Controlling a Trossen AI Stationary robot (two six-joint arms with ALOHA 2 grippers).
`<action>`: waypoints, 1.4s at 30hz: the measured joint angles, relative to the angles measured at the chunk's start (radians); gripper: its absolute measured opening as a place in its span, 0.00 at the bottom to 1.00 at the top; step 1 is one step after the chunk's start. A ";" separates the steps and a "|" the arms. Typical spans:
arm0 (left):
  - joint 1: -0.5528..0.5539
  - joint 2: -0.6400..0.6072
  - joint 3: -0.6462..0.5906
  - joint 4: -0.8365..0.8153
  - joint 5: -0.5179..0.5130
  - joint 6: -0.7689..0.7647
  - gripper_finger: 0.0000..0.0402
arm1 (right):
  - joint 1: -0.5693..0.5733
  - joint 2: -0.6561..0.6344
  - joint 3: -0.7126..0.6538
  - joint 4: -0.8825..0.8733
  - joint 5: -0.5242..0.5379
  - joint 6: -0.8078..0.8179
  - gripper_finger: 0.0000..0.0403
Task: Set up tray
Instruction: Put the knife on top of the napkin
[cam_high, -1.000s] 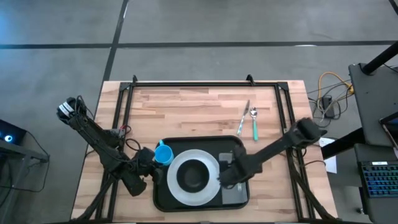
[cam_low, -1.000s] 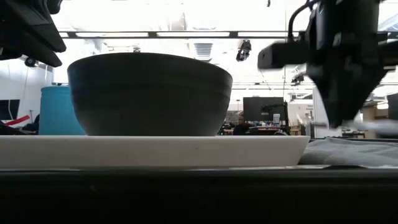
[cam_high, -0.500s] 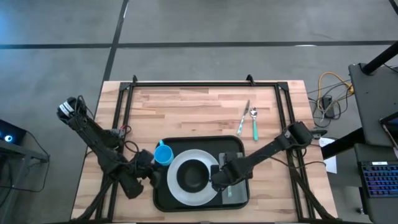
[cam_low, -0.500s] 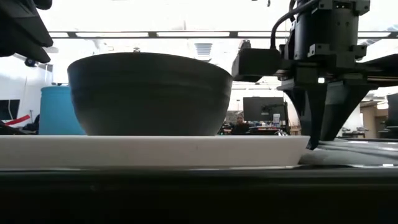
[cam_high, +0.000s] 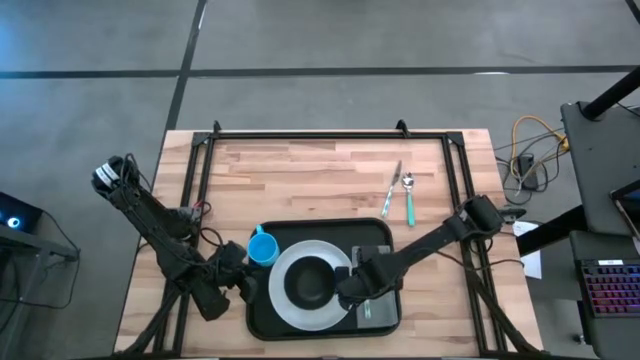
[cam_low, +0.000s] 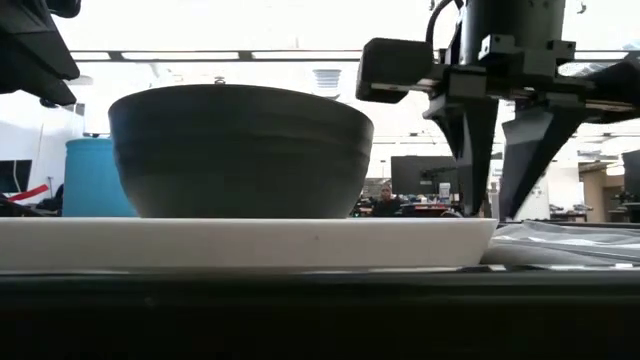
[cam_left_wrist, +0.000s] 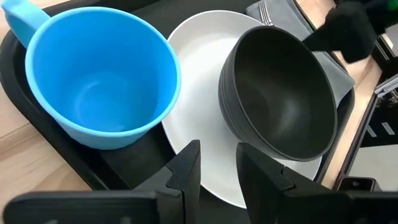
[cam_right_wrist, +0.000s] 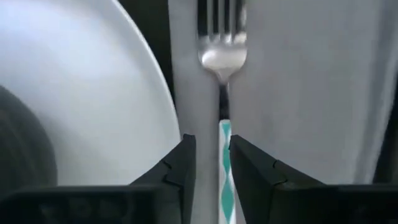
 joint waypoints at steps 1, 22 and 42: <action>-0.001 0.000 0.000 0.000 0.000 0.000 0.21 | 0.000 -0.001 0.012 -0.030 0.014 -0.008 0.22; -0.012 0.000 0.000 0.001 0.005 -0.005 0.21 | -0.507 -0.242 -0.144 -0.274 0.093 -0.564 0.24; -0.011 0.000 -0.034 0.016 0.005 -0.075 0.21 | -0.736 -0.303 -0.484 0.112 -0.002 -0.527 0.24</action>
